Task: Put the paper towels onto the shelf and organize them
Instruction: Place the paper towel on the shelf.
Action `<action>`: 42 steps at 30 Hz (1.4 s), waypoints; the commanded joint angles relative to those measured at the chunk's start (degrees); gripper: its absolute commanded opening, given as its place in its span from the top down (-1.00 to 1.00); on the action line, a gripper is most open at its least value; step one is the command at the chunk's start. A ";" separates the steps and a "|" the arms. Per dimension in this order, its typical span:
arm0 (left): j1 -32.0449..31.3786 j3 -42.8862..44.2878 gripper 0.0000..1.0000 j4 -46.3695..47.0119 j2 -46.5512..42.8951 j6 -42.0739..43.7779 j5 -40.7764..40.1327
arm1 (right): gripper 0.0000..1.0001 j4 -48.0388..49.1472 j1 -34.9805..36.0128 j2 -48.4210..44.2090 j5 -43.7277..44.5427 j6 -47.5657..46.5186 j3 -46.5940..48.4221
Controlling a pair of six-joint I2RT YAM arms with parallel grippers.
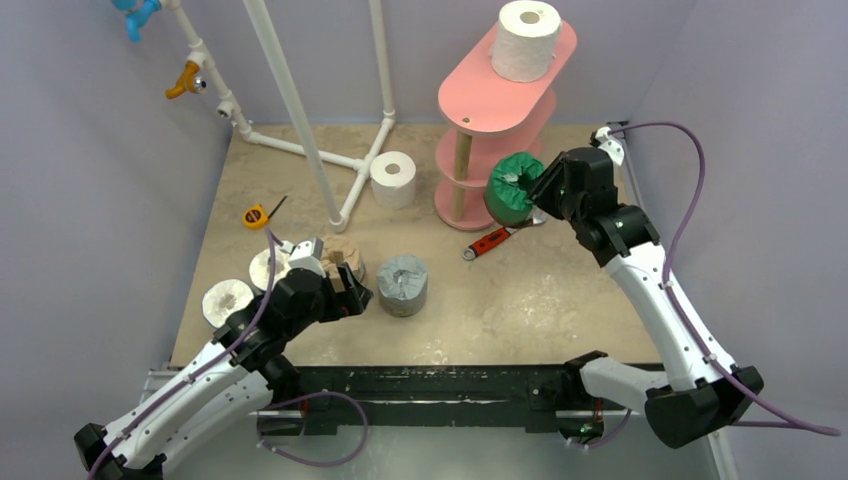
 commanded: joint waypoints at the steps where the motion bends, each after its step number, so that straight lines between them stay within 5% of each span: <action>1: -0.21 1.92 -0.85 -0.03 -1.05 0.78 -0.78 | 0.58 5.79 -1.15 1.17 -2.36 -0.24 5.49; 29: -0.23 1.29 -0.86 -0.79 -1.51 0.37 -1.72 | 0.57 8.38 -1.82 13.18 -4.05 -0.08 17.28; 42: -0.21 1.63 -0.86 -0.75 -0.75 0.55 -2.03 | 0.26 8.96 -1.83 13.31 -4.71 -0.18 17.18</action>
